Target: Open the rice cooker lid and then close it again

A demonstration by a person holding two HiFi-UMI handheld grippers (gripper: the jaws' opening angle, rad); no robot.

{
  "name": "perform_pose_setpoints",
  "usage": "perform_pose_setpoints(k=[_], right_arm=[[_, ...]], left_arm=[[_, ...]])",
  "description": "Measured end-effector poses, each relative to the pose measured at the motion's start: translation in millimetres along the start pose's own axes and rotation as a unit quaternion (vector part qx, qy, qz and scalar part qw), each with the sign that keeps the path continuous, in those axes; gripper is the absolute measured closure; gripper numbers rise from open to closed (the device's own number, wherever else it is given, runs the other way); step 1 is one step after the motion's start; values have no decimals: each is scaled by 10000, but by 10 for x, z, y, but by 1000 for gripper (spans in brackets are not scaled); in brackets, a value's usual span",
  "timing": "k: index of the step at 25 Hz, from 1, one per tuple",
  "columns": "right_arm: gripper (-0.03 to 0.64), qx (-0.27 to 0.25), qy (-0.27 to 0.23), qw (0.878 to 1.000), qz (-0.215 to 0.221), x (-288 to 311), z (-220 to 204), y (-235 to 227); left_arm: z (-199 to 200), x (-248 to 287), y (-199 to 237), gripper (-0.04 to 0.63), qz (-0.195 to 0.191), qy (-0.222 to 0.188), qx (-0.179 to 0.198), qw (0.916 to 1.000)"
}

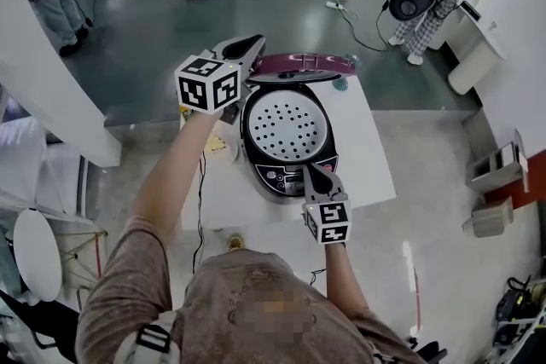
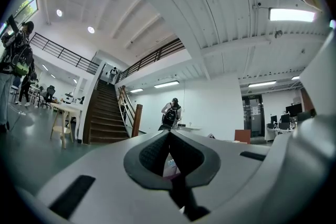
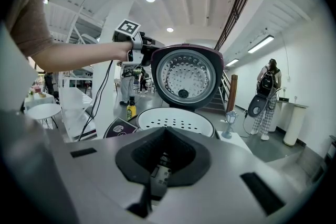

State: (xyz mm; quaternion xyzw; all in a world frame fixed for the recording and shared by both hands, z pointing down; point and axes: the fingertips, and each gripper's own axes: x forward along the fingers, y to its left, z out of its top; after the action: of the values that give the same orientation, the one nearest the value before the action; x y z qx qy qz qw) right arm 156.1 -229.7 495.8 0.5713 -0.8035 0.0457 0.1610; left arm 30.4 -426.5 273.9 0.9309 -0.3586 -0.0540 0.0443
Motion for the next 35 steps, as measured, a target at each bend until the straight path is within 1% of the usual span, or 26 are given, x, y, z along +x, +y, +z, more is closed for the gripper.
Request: perform_pose_setpoints(k=[8,22,26,35], right_arm=[[611,-5,0,10000,-19,1,-5,-1],[611,-28,-12,10000,-39,-9,3,0],[611,-32,-15,10000,-36,-16,16,-4],[611,-27,-10,10000,-25,-6,3,-3]], left_arm=[[168,173,228,575,145,-103,53,9998],[274,375,529,574,298,-245,-71,9992],[295,409,570,574,296,-255,-36,9992],[293,440,583,574,154,-320,125,9993]])
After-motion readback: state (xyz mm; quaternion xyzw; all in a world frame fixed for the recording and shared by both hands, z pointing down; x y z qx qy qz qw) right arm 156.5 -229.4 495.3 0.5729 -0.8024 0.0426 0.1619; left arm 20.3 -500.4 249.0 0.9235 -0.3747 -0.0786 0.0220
